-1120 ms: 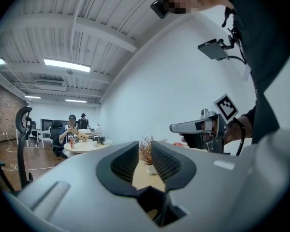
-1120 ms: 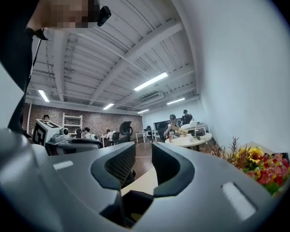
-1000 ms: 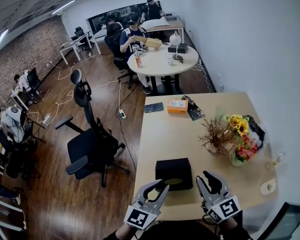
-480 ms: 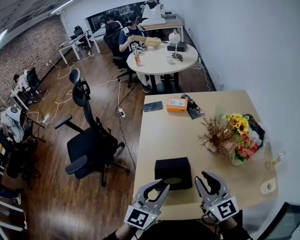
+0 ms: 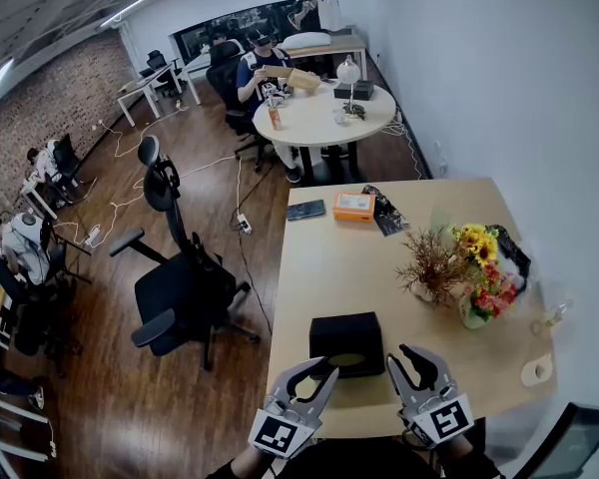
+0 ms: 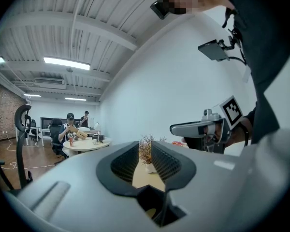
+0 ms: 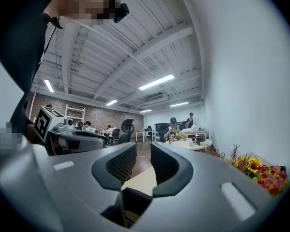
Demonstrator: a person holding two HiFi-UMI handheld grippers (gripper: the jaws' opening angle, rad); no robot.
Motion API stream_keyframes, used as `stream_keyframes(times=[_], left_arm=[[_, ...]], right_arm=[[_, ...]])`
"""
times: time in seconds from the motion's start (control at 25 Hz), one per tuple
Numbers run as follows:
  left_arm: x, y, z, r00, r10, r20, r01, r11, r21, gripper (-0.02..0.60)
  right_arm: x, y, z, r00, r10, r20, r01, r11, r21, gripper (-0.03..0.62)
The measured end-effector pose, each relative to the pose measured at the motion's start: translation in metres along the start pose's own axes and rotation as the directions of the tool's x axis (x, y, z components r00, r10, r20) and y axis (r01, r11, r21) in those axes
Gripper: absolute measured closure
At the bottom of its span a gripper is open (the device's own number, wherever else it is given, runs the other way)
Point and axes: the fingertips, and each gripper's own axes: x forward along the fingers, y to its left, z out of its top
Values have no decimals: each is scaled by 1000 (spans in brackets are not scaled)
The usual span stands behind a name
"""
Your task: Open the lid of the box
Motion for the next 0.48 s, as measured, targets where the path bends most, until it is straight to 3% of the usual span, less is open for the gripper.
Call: stream_keyframes(times=[0.48], left_arm=[[1,1,0,1000,1,-1,-1,1000,-8,520]], right_arm=[[1,5,2,1000,15,-1,-15,1000,-24,507]])
